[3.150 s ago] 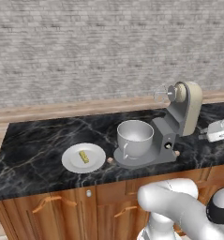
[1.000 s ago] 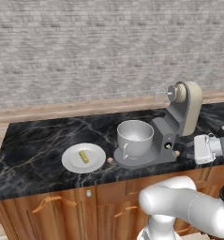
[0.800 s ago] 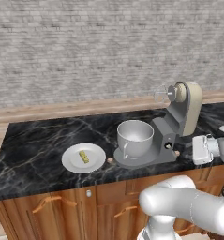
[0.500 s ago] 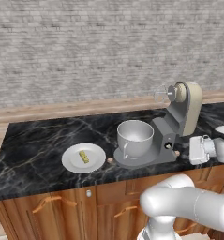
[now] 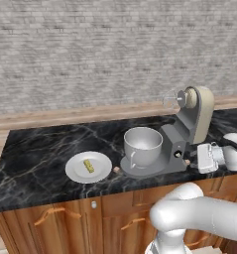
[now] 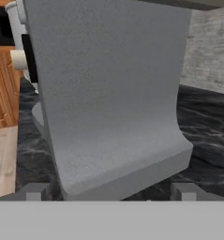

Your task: Add butter and sugar cubes to the stand mixer bowl and then turn on the stand mixer to begin making frosting.

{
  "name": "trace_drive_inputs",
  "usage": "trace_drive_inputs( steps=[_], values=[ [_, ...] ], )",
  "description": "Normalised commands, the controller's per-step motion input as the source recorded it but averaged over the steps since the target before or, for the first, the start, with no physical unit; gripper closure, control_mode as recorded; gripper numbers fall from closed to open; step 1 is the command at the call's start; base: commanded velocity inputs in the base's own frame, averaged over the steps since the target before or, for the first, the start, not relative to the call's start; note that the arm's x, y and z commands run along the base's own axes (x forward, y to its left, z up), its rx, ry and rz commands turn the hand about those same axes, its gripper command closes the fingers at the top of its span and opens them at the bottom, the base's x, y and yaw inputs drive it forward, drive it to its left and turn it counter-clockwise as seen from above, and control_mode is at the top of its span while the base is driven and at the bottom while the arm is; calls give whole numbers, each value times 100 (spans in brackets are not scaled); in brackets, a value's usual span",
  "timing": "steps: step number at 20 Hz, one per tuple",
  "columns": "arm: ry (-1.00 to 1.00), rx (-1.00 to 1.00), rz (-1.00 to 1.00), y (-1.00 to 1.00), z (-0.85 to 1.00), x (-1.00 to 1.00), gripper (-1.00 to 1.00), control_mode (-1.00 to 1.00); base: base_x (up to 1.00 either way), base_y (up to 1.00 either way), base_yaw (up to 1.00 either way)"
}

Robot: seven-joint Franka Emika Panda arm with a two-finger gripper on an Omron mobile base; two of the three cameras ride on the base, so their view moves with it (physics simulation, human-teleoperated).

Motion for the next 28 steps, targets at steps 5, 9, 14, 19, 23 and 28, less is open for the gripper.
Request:
trace_drive_inputs(
  steps=[5, 9, 14, 19, 23, 28],
  values=[
    [0, 0, 8, -13, -16, 10, -100, -100, 0, 0, 0],
    [0, 0, 8, -1, -20, 21, -100, -100, 0, 0, 0],
    [0, 0, 5, 0, -17, 21, -100, -100, 0, 0, 0],
    [0, 0, 4, -1, -14, 13, -100, -100, 0, 0, 0],
    [1, 0, 3, 0, -17, 17, -100, -100, 0, 0, 0],
    [3, 0, 1, 0, -15, 3, -100, -100, 0, 0, 0]
  ],
)
